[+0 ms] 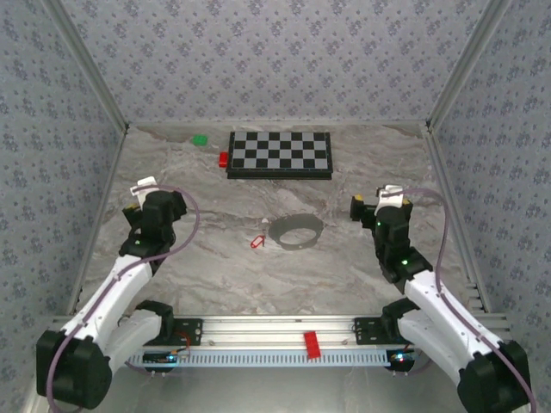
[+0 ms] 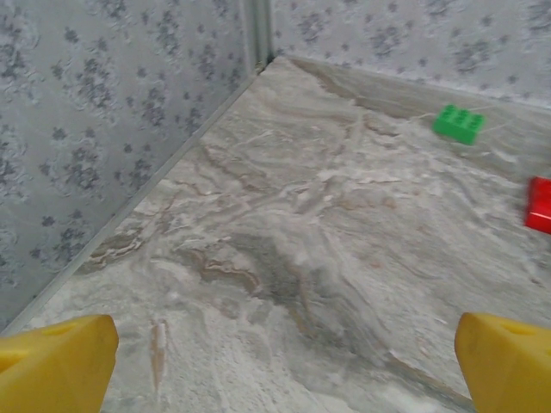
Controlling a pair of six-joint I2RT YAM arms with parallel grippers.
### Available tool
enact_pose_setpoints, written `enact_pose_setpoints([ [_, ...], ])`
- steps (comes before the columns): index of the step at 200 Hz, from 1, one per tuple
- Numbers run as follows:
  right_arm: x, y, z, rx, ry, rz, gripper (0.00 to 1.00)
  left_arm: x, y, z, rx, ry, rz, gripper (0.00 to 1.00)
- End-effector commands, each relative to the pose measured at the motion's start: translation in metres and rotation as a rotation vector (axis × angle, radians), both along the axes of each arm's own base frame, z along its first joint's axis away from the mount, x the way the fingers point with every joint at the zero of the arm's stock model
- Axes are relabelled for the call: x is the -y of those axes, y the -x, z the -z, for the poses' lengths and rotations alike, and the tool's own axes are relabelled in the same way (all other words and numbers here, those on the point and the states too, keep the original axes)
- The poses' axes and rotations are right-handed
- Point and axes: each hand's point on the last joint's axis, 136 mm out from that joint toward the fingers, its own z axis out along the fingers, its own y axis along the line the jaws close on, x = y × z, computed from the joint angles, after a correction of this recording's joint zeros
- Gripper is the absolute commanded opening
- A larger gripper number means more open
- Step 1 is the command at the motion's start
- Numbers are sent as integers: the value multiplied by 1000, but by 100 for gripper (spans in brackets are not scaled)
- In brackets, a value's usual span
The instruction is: Put the keys on the keyring
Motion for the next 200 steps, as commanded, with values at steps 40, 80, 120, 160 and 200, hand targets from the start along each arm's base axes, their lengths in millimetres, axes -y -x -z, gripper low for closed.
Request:
enact_pose_setpoints([
  [40,39,-29,41,-35,226,167,99,-21,-36,55,-95,-102,-58,100],
  [80,56,-50,64,2,163,177,100,-14,-58,74,-52,-112,14,100],
  [120,63,-56,81,48,74,118,99,8,-74,74,-32,-151,210,100],
  [160,51,-62,92,34,85,41,100,8,-75,86,54,-117,275,100],
  [200,65,-77,97,-36,41,70,99,4,-84,99,35,-44,311,100],
])
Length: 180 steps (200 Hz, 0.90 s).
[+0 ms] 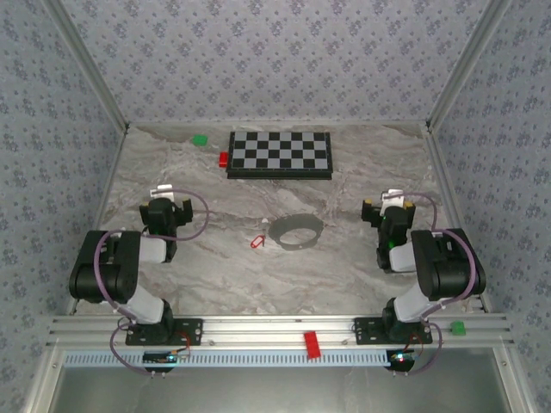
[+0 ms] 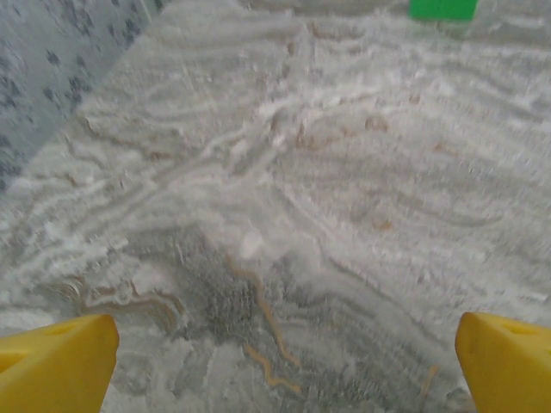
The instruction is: Put the keys on the keyring
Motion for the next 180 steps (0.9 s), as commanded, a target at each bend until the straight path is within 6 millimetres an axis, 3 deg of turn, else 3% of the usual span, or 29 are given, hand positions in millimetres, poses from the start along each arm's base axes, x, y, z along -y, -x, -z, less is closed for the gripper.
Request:
enact_pose_setpoints([
  [1,2,-14,-10,4,-45,0,99,6,-18,-24,102,59,67,100],
  [32,10,-15,-8,-16,-51,42,99,5,-18,-23,82,85,78,100],
  [180,10,-15,-8,-16,-46,43,99,8,-18,-23,81,81,96,100],
])
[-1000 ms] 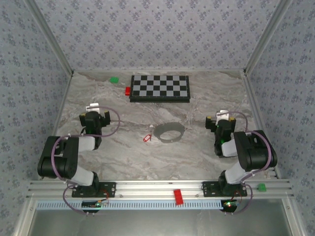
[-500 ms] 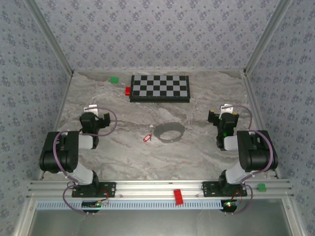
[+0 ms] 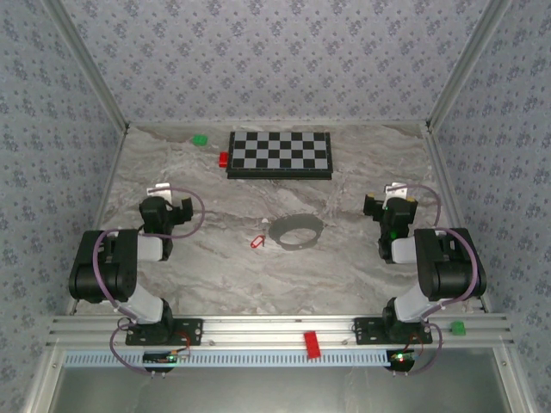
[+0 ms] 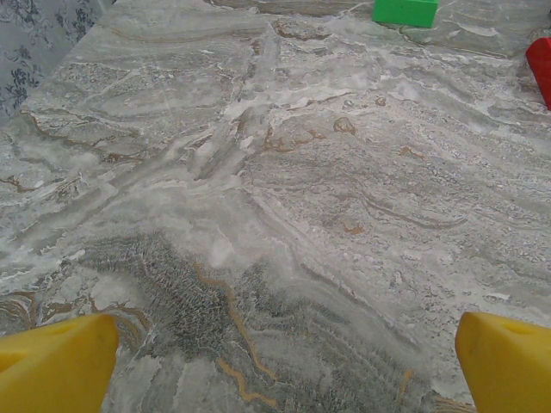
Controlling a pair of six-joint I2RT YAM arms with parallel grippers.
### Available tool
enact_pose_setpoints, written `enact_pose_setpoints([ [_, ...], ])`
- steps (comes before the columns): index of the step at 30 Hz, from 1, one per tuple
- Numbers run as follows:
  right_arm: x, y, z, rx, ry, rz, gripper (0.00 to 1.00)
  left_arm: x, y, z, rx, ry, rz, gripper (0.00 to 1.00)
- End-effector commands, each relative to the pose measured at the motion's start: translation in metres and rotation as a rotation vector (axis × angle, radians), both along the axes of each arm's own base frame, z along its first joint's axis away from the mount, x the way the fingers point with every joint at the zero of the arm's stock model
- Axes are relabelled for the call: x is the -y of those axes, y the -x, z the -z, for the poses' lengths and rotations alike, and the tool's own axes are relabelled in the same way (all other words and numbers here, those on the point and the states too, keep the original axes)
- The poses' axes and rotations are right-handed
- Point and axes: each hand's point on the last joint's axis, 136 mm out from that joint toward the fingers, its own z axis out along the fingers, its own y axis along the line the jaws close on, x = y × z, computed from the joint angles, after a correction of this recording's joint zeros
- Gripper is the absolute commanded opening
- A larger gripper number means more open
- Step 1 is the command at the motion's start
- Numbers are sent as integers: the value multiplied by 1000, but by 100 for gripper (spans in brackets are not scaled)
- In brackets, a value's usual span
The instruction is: Put the keys on the keyring
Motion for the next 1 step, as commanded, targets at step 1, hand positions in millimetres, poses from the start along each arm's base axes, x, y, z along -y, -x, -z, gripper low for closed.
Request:
enact_pose_setpoints([
  [1,3,-3,-9,27,-12,16,99,6,-11,-19,61,16,33,100],
])
